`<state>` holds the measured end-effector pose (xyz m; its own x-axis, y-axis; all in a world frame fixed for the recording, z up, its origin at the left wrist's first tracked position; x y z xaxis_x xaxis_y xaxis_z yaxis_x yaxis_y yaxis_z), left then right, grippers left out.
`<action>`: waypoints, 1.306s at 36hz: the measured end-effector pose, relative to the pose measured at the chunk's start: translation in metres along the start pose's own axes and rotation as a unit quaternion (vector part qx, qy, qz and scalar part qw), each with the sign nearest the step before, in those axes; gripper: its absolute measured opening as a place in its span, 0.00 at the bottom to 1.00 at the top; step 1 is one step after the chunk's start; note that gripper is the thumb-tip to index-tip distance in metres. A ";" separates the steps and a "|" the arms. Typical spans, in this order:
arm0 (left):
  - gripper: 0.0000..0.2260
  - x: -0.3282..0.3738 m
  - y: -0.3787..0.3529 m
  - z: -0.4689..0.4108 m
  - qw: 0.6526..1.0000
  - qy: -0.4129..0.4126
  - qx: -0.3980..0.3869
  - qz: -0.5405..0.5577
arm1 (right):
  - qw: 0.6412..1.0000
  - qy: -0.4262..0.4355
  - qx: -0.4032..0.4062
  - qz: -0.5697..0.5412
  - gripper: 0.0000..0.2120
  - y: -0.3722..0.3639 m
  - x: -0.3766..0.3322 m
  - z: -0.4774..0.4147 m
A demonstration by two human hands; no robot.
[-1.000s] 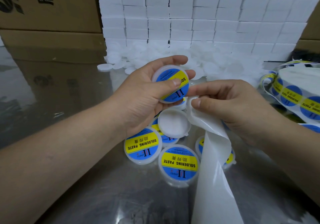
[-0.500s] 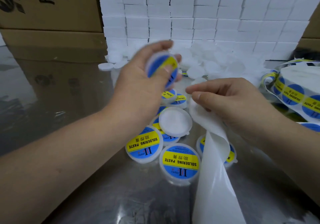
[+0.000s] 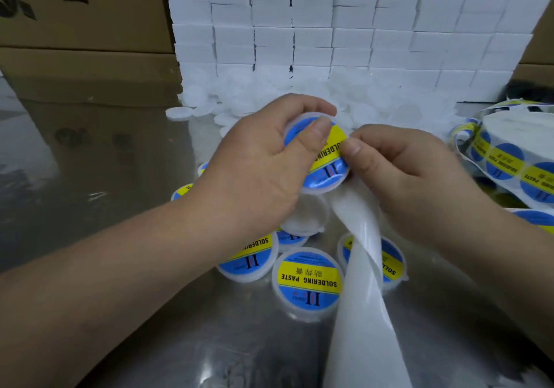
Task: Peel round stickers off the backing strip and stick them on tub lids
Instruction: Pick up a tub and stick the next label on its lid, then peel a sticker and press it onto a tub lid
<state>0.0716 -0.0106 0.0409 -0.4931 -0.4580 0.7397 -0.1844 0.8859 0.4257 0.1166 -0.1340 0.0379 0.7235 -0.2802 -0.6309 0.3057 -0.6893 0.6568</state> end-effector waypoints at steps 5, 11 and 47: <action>0.05 -0.005 0.002 -0.002 0.997 0.016 0.002 -0.074 | 0.998 0.001 0.002 0.057 0.18 -0.002 0.001 -0.001; 0.05 -0.016 0.019 -0.007 0.986 0.052 0.046 -0.149 | 0.996 -0.062 0.031 -0.054 0.14 0.000 0.009 0.002; 0.15 0.008 0.013 -0.001 0.932 -0.126 0.028 -0.338 | 0.930 0.037 0.208 -0.299 0.10 0.026 0.007 0.004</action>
<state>0.0660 -0.0026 0.0528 -0.4315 -0.8871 0.1639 -0.5658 0.4076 0.7167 0.1265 -0.1565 0.0489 0.5458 0.2730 -0.7922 0.4119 -0.9107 -0.0301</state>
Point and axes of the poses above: each hand's wrist, its own z-axis away from the middle knuckle, its own y-axis out of the back of the hand, x = y × z, the point moved 5 cm from there along -z, towards the middle knuckle, and after that the axes turned 11 degrees about -x, right-handed, at the moved point
